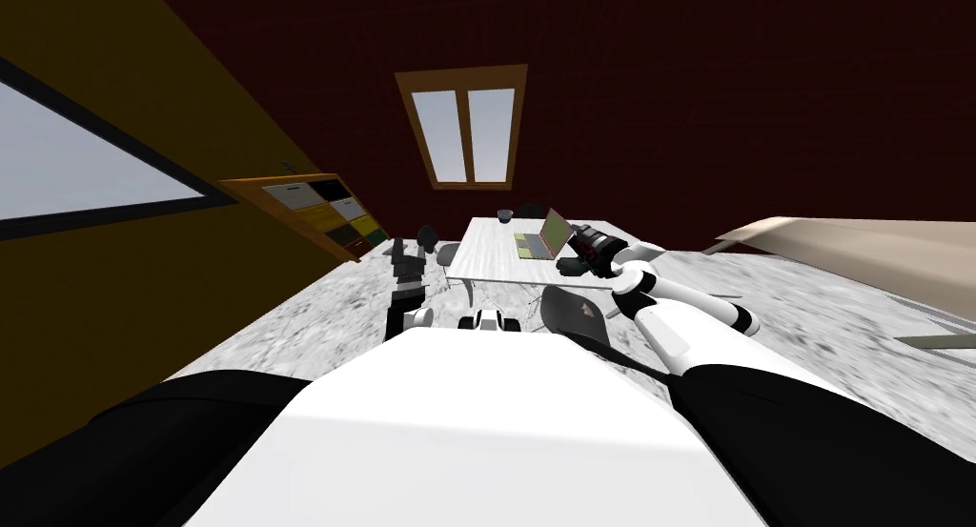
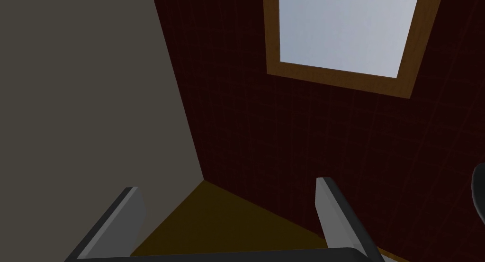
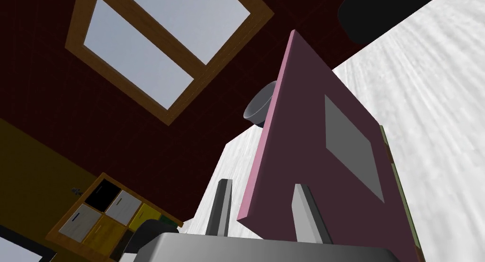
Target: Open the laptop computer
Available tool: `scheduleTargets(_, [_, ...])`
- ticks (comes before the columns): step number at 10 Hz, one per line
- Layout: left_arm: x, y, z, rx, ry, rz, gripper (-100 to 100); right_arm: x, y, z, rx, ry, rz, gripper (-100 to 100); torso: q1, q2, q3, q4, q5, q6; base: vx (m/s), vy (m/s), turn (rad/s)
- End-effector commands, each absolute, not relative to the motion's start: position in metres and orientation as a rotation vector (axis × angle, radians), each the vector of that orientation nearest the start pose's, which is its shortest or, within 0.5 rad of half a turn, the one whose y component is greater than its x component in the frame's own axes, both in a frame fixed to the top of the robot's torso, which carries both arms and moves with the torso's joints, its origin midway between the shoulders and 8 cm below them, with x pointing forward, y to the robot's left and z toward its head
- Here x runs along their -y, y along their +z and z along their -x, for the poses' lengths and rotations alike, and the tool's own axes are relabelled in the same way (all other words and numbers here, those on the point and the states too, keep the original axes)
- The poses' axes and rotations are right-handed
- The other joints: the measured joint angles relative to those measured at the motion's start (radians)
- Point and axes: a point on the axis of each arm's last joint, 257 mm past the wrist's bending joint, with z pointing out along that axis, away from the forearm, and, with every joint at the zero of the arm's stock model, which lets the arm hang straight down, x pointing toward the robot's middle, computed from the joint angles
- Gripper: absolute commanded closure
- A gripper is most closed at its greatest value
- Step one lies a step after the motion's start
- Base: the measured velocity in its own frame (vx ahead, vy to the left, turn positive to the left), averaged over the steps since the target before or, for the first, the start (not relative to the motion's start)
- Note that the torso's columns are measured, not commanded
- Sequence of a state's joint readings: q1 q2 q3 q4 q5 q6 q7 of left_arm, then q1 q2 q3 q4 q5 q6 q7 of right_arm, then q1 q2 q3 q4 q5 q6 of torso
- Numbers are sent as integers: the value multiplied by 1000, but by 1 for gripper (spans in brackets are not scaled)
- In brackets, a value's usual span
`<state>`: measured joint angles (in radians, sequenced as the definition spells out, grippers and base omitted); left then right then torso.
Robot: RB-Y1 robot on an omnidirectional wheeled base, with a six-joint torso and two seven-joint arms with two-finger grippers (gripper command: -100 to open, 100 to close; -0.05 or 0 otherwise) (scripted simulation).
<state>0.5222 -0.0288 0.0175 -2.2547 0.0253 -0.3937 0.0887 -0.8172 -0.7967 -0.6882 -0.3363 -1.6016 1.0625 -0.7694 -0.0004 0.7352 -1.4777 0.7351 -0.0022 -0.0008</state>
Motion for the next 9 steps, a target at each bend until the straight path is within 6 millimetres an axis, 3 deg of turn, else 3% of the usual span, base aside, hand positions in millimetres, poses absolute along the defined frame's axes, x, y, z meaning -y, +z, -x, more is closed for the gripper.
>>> scheduleTargets(1, [-298,-16,-361,-641,-1336,854,0,492,-86,-622,-464,-1494,1833,100,3,0,0,-1,0,-1,-24,73,1])
scheduleTargets(6, [-298,-16,-361,-641,-1335,853,0,493,-88,-625,-417,-1531,1896,100,-2,-1,-1,-1,-1,-2,-10,42,14])
scheduleTargets(9, [-298,-16,-361,-641,-1336,854,0,496,-91,-631,-314,-1605,2021,100,2,-1,-1,-1,0,-2,-27,89,23])
